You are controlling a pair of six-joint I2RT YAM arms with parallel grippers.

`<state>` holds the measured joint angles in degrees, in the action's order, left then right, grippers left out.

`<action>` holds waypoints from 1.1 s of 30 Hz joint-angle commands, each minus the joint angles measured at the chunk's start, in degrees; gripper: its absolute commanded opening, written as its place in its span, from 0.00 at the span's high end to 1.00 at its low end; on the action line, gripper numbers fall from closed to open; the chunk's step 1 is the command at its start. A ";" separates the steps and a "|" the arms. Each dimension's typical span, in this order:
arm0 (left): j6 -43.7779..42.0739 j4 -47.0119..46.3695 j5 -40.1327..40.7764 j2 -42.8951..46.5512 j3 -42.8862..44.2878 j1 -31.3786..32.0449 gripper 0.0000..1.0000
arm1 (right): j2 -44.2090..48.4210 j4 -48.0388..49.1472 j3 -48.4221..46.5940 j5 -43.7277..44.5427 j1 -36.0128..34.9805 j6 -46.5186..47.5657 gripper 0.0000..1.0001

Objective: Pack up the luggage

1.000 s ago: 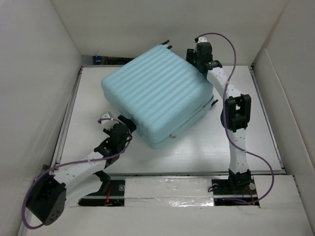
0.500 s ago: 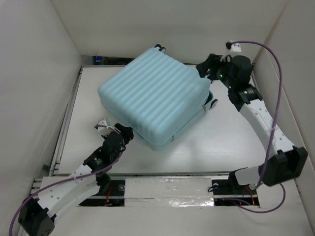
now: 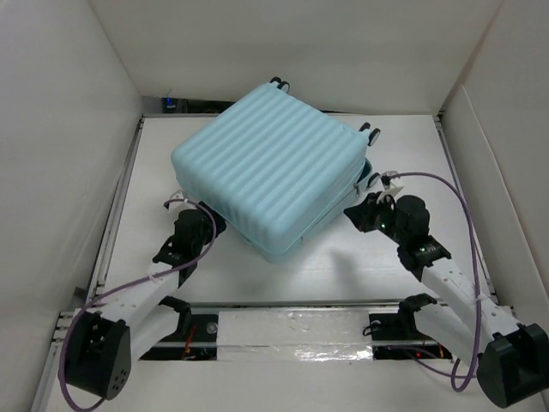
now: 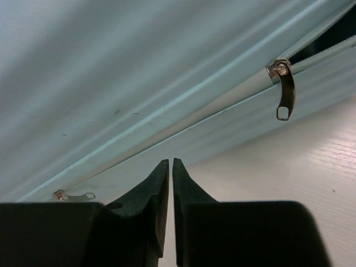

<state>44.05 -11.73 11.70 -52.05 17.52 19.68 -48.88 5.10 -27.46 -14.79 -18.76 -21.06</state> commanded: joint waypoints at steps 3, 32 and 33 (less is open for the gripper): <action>-1.42 -16.38 -7.23 -8.76 4.98 0.09 0.51 | -3.74 8.17 1.98 3.54 4.07 -2.58 0.78; -0.02 -14.98 -10.81 -7.70 10.78 -4.66 0.43 | -8.69 12.83 -0.05 -0.77 11.65 -3.38 0.82; 0.50 -17.25 -10.56 -9.98 10.87 -4.04 0.43 | -8.42 12.83 0.21 -0.77 11.65 -3.20 0.81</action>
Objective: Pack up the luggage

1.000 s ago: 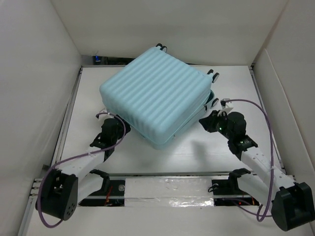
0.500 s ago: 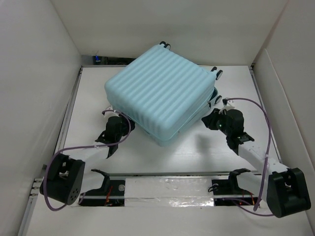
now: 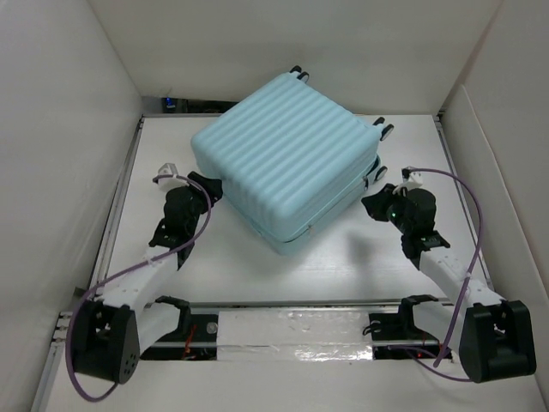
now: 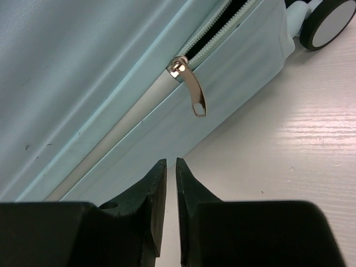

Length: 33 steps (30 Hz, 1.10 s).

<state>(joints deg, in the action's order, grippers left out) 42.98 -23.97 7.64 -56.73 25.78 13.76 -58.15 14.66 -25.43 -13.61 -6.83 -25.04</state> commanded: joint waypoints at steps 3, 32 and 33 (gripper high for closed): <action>0.97 -7.93 -5.70 -7.86 3.57 3.47 0.43 | 1.90 3.62 -0.68 -1.95 -0.82 0.96 0.81; -2.19 13.23 -14.02 -47.75 57.58 -15.68 0.33 | -1.26 1.60 -1.46 4.55 -1.96 0.96 0.81; -2.90 15.51 -15.36 -52.21 60.06 -15.69 0.33 | -1.87 1.52 -1.81 4.55 -1.96 0.87 0.81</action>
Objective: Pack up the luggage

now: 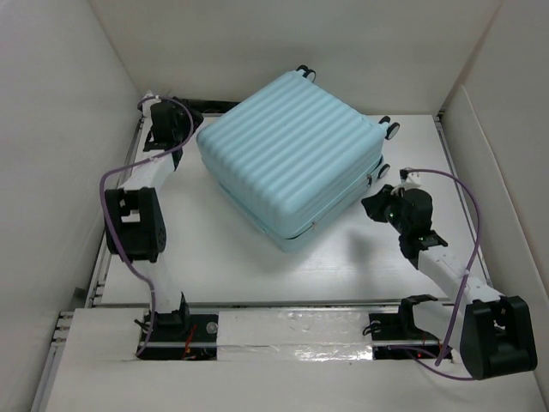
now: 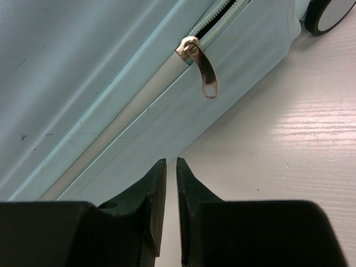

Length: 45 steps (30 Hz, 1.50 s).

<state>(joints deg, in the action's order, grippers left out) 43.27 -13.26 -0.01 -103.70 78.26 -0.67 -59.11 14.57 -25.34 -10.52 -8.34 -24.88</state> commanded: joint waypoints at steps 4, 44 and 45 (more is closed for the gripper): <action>-6.78 10.96 -10.35 -14.85 20.07 -1.27 0.33 | -5.39 1.52 -4.45 2.96 -0.45 0.89 0.81; 6.92 -21.63 -5.79 26.09 -36.68 1.81 0.26 | -28.45 -2.54 -27.43 -6.07 -2.22 4.68 0.57; 6.83 -21.72 -5.62 26.09 -37.03 1.81 0.25 | -27.21 -1.83 -25.74 -6.44 -1.60 4.23 0.56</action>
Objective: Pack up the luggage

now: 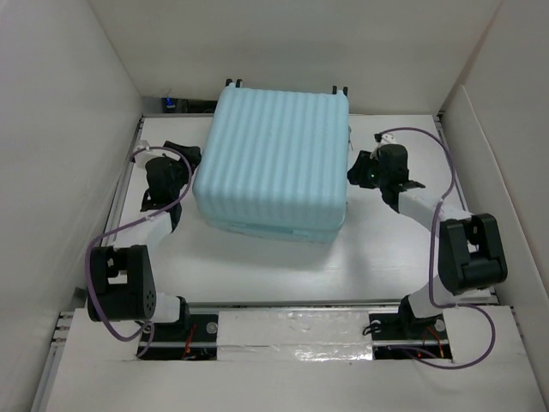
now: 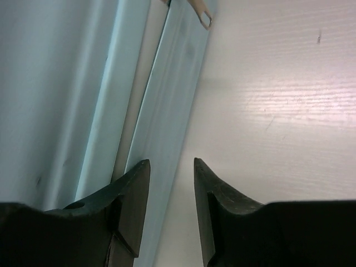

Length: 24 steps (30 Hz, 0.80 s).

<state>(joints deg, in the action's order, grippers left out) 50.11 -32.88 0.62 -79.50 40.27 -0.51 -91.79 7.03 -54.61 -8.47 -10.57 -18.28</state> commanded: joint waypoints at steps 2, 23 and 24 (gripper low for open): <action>-0.18 -1.57 -6.51 0.94 0.60 1.66 0.25 | 9.50 7.81 8.69 -8.41 1.33 -3.51 0.53; 2.63 1.85 -15.30 -4.35 18.17 5.26 0.26 | 10.84 12.31 7.86 -15.88 -8.68 -3.34 0.63; 2.54 2.29 -15.21 -3.91 19.48 5.78 0.26 | 10.84 12.05 7.59 -16.22 -8.68 -3.51 0.64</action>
<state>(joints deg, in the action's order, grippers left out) 53.56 -32.97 -9.30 -86.94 55.77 3.38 -82.41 11.97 -42.19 -13.17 -14.59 -19.27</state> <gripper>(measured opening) 0.745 0.361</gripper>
